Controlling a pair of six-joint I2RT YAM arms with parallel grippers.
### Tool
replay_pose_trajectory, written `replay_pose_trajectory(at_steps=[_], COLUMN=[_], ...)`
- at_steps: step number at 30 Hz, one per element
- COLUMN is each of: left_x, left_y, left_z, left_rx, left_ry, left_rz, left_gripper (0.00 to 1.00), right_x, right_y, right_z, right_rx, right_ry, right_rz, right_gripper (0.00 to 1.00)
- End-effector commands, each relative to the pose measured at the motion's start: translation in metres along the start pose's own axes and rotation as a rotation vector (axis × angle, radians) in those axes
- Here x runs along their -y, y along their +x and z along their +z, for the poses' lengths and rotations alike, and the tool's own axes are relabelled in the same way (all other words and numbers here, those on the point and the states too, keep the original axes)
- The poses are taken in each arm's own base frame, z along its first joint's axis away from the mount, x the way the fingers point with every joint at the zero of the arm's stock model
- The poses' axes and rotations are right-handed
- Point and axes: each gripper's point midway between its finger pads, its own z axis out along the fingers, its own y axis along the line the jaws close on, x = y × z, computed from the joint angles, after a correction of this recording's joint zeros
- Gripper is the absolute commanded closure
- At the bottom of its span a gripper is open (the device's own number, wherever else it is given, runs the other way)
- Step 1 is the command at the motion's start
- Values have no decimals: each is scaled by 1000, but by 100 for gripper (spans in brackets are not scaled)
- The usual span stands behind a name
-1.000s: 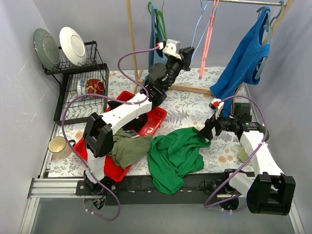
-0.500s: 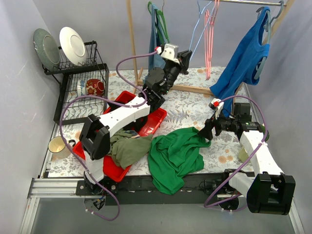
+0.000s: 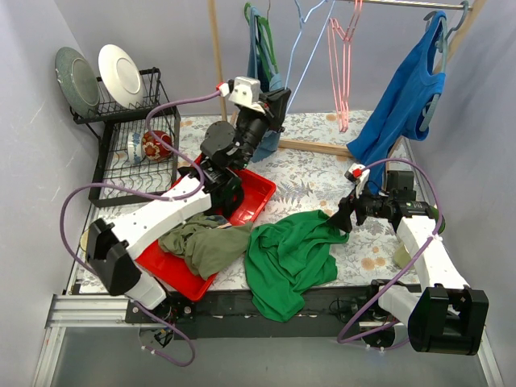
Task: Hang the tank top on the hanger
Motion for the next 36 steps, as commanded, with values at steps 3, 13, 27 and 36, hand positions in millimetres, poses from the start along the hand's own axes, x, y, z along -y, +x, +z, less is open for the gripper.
replay_pose_trajectory(at_steps=[3,13,27,36], left_x=[1,-4,30,62], left_y=[-21,-31,-26,19], left_z=[-38,-131,-288,-324], left_rx=[-102,-296,-584,-740], left_ry=[16,88,406,605], left_rz=[2,44,-110,-275], left_gripper=[100,100,100,100], right_x=[-18,-48,-94,-142], right_y=[-8,-18,-142,-193], right_z=[-3,-13,-97,-119], right_rx=[32,59,139,282], right_ry=[-102,-244,-173,-277], right_rz=[-41,-87,-482,-535], right_gripper=[15,15,12,8])
